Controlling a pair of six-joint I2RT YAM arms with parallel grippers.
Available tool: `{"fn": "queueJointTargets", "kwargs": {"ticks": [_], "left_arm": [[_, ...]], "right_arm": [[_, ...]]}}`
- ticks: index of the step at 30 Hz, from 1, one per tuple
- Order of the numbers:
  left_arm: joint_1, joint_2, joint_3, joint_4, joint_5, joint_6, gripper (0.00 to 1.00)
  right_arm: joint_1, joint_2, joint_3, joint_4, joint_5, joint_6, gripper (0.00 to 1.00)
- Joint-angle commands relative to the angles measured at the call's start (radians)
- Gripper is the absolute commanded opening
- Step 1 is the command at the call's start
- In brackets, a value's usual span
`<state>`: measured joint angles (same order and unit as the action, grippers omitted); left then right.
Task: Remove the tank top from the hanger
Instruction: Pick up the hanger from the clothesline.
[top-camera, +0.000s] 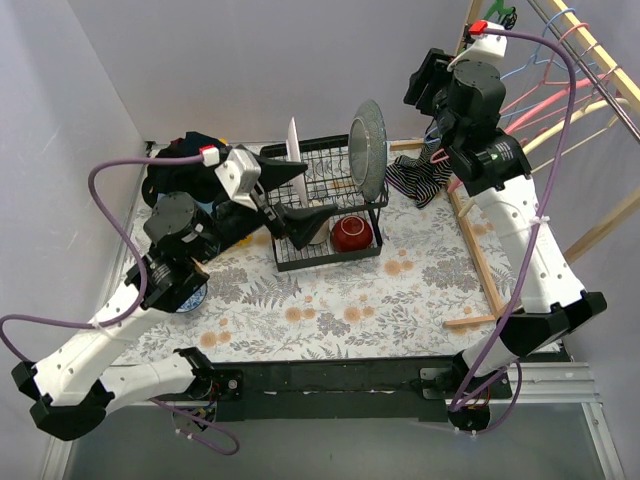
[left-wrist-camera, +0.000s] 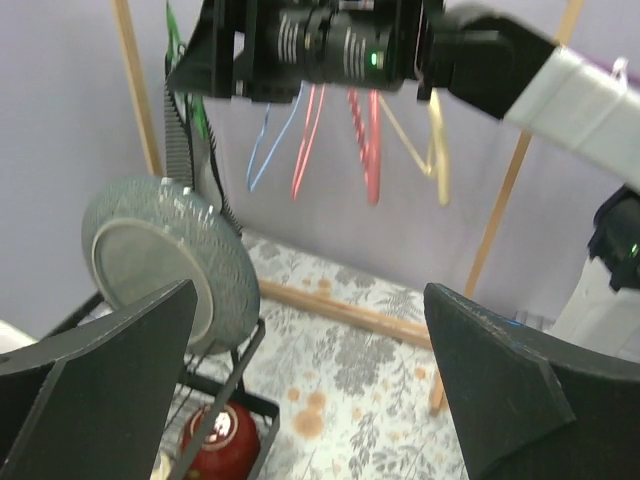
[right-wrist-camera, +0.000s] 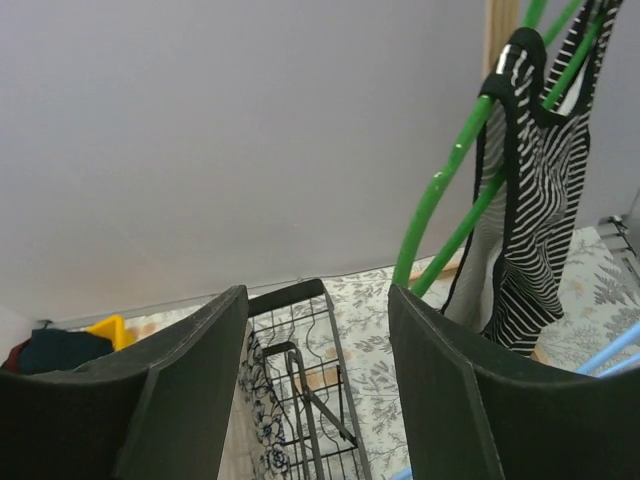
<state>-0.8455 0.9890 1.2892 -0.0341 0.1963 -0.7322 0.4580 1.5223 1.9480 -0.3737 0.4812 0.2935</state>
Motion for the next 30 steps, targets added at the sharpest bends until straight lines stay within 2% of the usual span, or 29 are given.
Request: {"fn": "queueJointTargets", "kwargs": {"ticks": [1,8,16,25,30], "left_arm": [[0.002,-0.101,-0.111,-0.069,-0.049,0.040,0.98],[0.002,-0.150,-0.126,-0.142,-0.063,0.024,0.98],[0.002,-0.228,-0.169,-0.125,-0.084,-0.015,0.98],[0.002,-0.263,-0.166,-0.124,-0.101,-0.026,0.98],[0.002,-0.259,-0.157,-0.136,-0.116,-0.016,0.98]], "right_arm": [[-0.018,-0.001,0.000,0.048,0.112,0.044,0.65],[-0.021,0.056,0.015,0.110,0.177,0.055,0.62],[-0.022,0.113,0.011,0.176,0.207,0.065,0.64],[-0.024,0.170,-0.004,0.306,0.319,-0.007,0.58],[-0.032,0.225,0.046,0.283,0.352,-0.001,0.59]]}}
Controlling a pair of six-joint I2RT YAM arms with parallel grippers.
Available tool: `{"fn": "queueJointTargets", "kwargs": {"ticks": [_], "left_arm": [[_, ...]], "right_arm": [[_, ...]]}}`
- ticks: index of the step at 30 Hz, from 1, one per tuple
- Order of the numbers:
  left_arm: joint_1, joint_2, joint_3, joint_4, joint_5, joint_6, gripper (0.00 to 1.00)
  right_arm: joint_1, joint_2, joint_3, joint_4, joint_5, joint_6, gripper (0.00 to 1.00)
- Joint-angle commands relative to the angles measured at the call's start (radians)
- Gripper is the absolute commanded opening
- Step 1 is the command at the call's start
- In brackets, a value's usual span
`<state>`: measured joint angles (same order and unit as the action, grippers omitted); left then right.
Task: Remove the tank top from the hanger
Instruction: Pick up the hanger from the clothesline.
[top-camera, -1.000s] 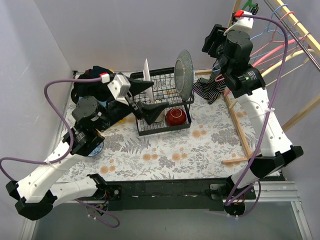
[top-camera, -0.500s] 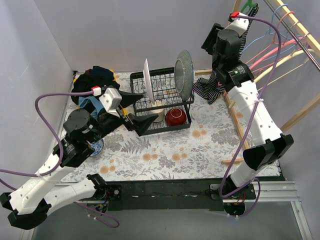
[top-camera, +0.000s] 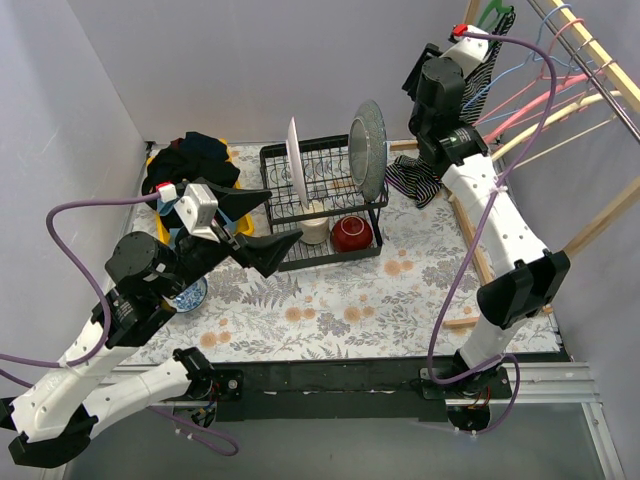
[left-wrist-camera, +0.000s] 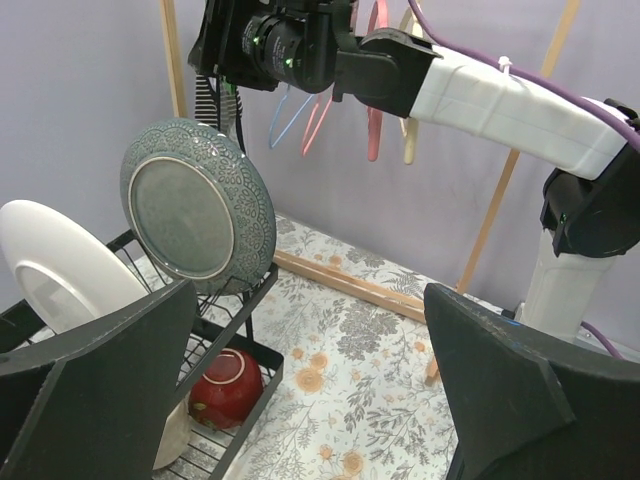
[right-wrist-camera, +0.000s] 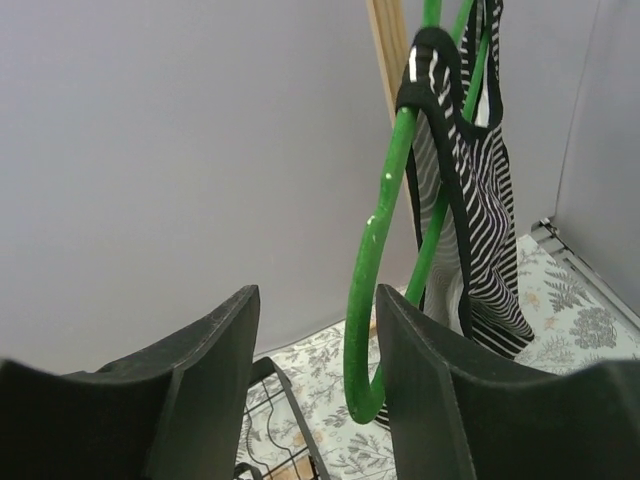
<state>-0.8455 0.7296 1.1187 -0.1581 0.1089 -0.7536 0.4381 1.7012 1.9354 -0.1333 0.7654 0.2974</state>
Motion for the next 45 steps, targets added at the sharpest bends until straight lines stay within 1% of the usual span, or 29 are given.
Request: {"fn": "queueJointTargets", "kwargs": {"ticks": [1,4,5,7,8,11,12,13,14,18,23,25,26,28,33,38,40,45], "left_arm": [[0.002,-0.001,0.016,-0.014,-0.029,0.007,0.98],[0.002,0.004,0.026,-0.023,-0.028,0.010,0.98],[0.002,0.004,0.027,-0.023,-0.031,0.010,0.98],[0.002,0.005,0.036,-0.026,-0.031,0.011,0.98],[0.002,0.005,0.039,-0.027,-0.031,0.011,0.98],[0.002,0.007,0.041,-0.027,-0.031,0.013,0.98],[0.002,0.007,0.041,-0.027,-0.034,0.011,0.98],[0.002,0.007,0.038,-0.026,-0.032,0.011,0.98],[0.002,0.007,0.032,-0.026,-0.032,0.011,0.98],[0.002,0.011,0.020,-0.023,-0.032,0.010,0.98],[0.002,0.013,0.016,-0.018,-0.034,0.008,0.98],[0.002,0.010,0.007,-0.009,-0.040,0.008,0.98],[0.002,0.010,0.004,-0.008,-0.038,0.008,0.98],[0.002,0.010,0.004,-0.008,-0.038,0.005,0.98],[0.002,0.001,0.001,-0.009,-0.040,0.004,0.98],[0.002,-0.007,0.000,-0.004,-0.066,0.010,0.98],[0.003,-0.006,0.000,-0.004,-0.078,0.010,0.98],[0.002,-0.007,-0.003,-0.004,-0.087,-0.001,0.98]], "right_arm": [[-0.013,0.054,0.069,0.020,0.075,0.011,0.60],[-0.018,0.064,0.062,0.021,0.064,0.032,0.58],[-0.018,0.063,0.056,0.032,0.058,0.032,0.54],[-0.018,0.063,0.048,0.064,0.046,0.020,0.42],[-0.018,0.063,0.050,0.072,0.035,0.011,0.27],[-0.019,0.054,0.048,0.090,0.046,0.002,0.11],[-0.018,0.046,0.039,0.099,0.048,-0.006,0.08],[-0.018,0.031,0.028,0.124,0.049,-0.010,0.01],[-0.018,0.022,0.004,0.124,0.058,-0.015,0.01],[-0.004,-0.026,-0.056,0.259,0.078,-0.069,0.01],[0.047,-0.064,-0.079,0.446,0.143,-0.259,0.01],[0.060,-0.058,-0.075,0.488,0.152,-0.296,0.01],[0.070,-0.055,-0.067,0.498,0.161,-0.340,0.01],[0.076,-0.046,-0.040,0.483,0.169,-0.343,0.01],[0.097,-0.052,-0.038,0.482,0.180,-0.359,0.01],[0.125,-0.069,-0.032,0.396,0.132,-0.305,0.01],[0.136,-0.081,-0.030,0.350,0.106,-0.258,0.01],[0.169,-0.098,-0.026,0.304,0.095,-0.242,0.01]]}}
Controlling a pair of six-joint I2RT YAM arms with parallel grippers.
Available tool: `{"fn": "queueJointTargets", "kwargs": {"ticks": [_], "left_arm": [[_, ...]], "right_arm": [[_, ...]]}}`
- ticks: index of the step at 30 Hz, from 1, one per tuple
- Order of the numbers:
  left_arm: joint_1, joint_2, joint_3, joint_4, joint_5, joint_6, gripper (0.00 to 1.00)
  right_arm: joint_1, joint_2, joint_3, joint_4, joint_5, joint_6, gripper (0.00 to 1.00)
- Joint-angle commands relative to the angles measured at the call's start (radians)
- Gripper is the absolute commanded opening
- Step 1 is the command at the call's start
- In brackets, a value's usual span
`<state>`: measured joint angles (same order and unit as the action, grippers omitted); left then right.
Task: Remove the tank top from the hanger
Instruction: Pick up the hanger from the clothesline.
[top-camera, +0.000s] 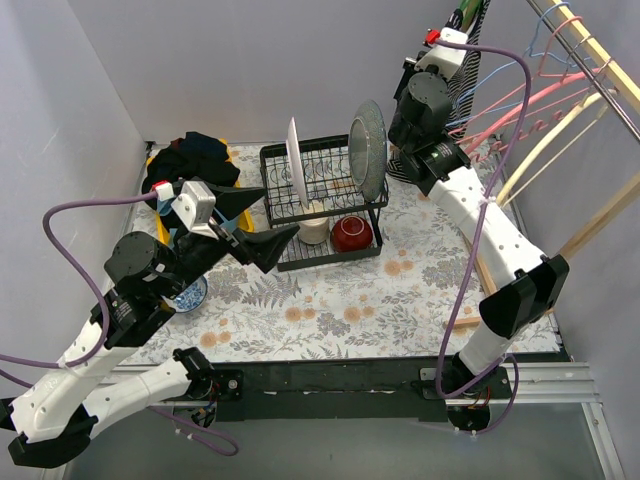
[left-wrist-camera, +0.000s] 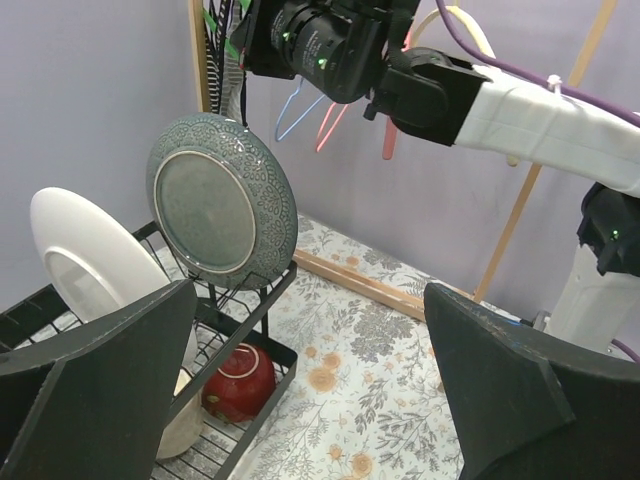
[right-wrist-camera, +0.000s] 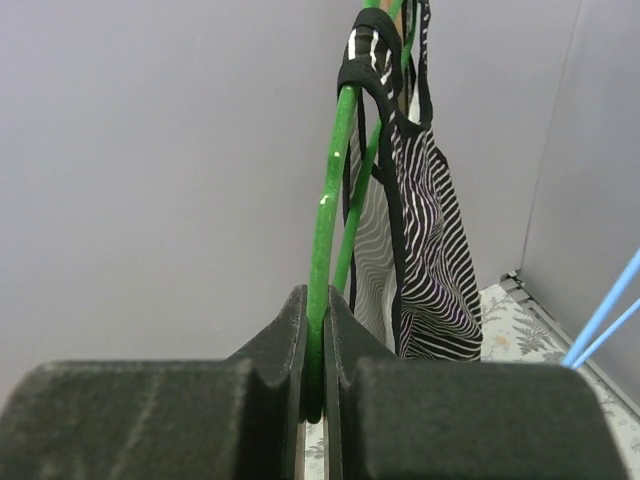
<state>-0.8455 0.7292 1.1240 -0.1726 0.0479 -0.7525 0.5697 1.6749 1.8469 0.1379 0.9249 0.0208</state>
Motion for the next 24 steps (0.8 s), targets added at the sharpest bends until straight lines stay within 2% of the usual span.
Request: {"fn": "queueJointTargets", "kwargs": {"ticks": [1,14,17,24], "left_arm": [[0.002,-0.007,-0.007,0.010,-0.026,-0.001,0.98],[0.002,0.001,0.025,-0.008,-0.071,0.004,0.98],[0.002,0.007,0.039,-0.019,-0.065,-0.002,0.98],[0.003,-0.001,0.051,-0.022,-0.051,-0.016,0.98]], "right_arm": [[0.045,-0.075,0.064,0.019,-0.073,0.037,0.01],[0.117,-0.170,0.049,-0.034,-0.078,0.028,0.01],[0.116,-0.169,0.035,0.031,-0.029,-0.018,0.01],[0.116,-0.142,0.020,0.225,0.055,-0.241,0.01]]}}
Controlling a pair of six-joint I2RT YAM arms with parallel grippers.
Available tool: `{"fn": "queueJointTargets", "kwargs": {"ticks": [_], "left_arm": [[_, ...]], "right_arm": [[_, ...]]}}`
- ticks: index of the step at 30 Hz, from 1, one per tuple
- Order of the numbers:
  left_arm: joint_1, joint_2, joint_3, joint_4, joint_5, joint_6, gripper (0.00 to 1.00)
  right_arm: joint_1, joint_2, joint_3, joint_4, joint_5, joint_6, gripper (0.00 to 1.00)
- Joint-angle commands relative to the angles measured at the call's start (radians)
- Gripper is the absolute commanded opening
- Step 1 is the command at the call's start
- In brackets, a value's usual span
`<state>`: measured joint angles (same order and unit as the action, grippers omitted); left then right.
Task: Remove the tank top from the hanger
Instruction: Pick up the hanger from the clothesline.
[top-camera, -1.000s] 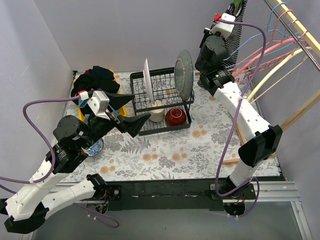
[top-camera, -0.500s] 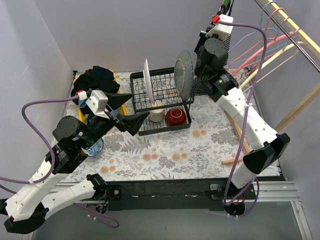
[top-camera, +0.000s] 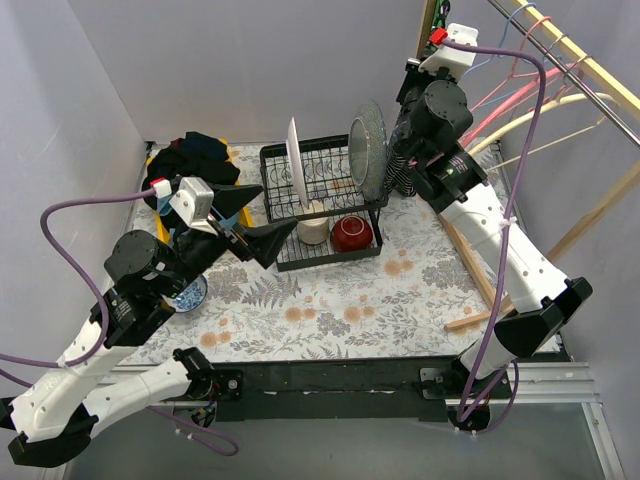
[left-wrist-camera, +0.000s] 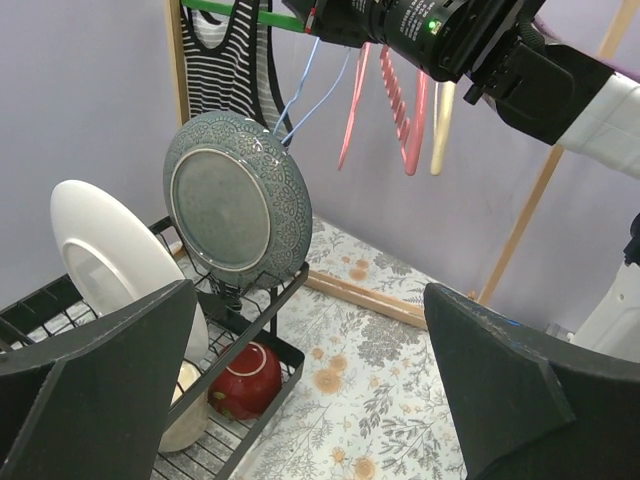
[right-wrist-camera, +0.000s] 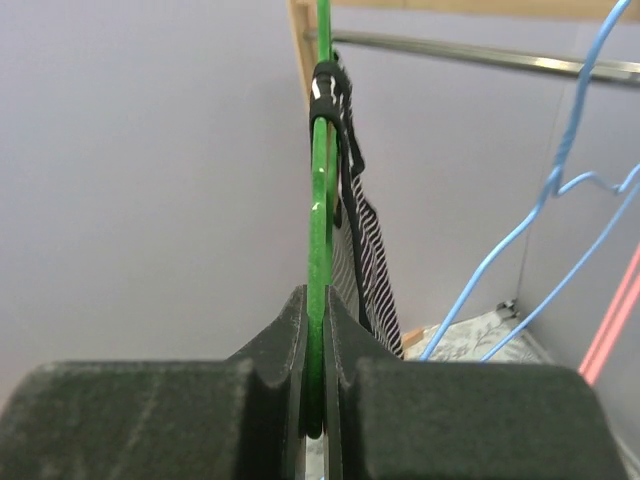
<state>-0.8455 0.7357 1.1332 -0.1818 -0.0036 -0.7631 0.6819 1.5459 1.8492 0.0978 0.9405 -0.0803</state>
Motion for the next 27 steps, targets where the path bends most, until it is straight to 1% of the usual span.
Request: {"fn": "queueJointTargets", "kwargs": {"ticks": [1,2,5,10,12,19,27], "left_arm": [[0.002,-0.006,0.046,-0.013,0.002,-0.005,0.98],[0.002,-0.004,0.051,-0.015,0.002,-0.005,0.98],[0.002,0.004,0.057,-0.015,0.002,-0.005,0.98],[0.002,0.021,0.060,-0.018,0.002,-0.005,0.98],[0.002,0.024,0.060,-0.018,0.002,-0.005,0.98],[0.002,0.025,0.054,-0.019,0.002,-0.001,0.98],[0.002,0.021,0.045,-0.019,0.002,-0.005,0.98]], "right_arm": [[0.004,-0.010,0.016,0.288,0.049,-0.189,0.01],[0.004,-0.004,0.016,0.352,0.055,-0.225,0.01],[-0.002,0.025,0.034,0.437,0.069,-0.331,0.01],[-0.025,0.072,0.097,0.479,0.076,-0.407,0.01],[-0.030,0.089,0.102,0.525,0.078,-0.461,0.01],[-0.059,0.121,0.136,0.583,0.089,-0.544,0.01],[-0.117,0.144,0.153,0.576,0.083,-0.533,0.01]]}}
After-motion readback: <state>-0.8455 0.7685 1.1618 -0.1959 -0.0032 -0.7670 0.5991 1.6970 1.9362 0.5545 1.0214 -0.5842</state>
